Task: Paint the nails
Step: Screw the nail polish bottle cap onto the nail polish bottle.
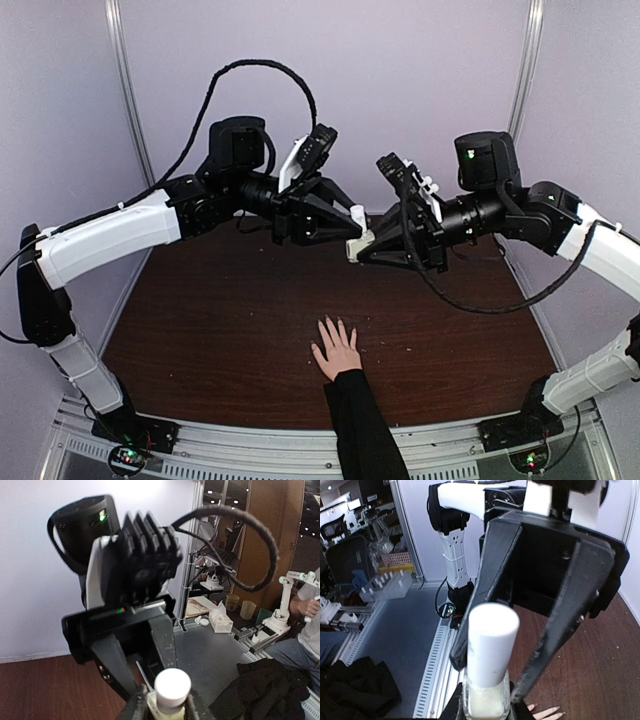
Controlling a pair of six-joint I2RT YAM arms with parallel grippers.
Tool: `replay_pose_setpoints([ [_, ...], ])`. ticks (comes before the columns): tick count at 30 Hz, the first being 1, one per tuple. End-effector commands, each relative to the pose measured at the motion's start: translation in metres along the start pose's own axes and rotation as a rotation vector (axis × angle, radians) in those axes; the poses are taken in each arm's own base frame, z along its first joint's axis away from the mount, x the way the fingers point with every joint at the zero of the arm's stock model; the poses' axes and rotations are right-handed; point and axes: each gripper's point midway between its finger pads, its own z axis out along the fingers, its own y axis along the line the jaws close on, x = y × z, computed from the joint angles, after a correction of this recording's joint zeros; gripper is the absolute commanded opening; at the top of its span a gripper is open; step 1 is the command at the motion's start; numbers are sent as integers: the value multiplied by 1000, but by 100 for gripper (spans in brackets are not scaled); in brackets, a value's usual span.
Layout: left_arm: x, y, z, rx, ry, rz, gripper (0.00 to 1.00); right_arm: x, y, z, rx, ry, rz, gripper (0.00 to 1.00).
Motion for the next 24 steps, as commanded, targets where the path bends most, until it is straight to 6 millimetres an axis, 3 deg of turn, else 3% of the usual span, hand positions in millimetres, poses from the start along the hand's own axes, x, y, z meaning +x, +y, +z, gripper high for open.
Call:
replay_pose_setpoints([
  [1,23,25,-9,-145,44,-102,35,-54,6,-19,59,-173,-197,0],
  [4,20,24,-11,-160,48,-97,49,-50,2,-17,70,-162,-186,0],
  [7,16,25,-13,-178,44,-88,54,-46,-4,-16,103,-148,-176,0],
  [11,7,31,-22,-279,24,-58,55,-38,-23,-18,208,-111,-154,0],
  [17,2,56,-52,-578,3,-64,57,-25,-73,-34,507,-61,-89,0],
  [24,-8,82,-76,-791,-71,-133,55,-13,-109,-48,723,-22,-25,0],
])
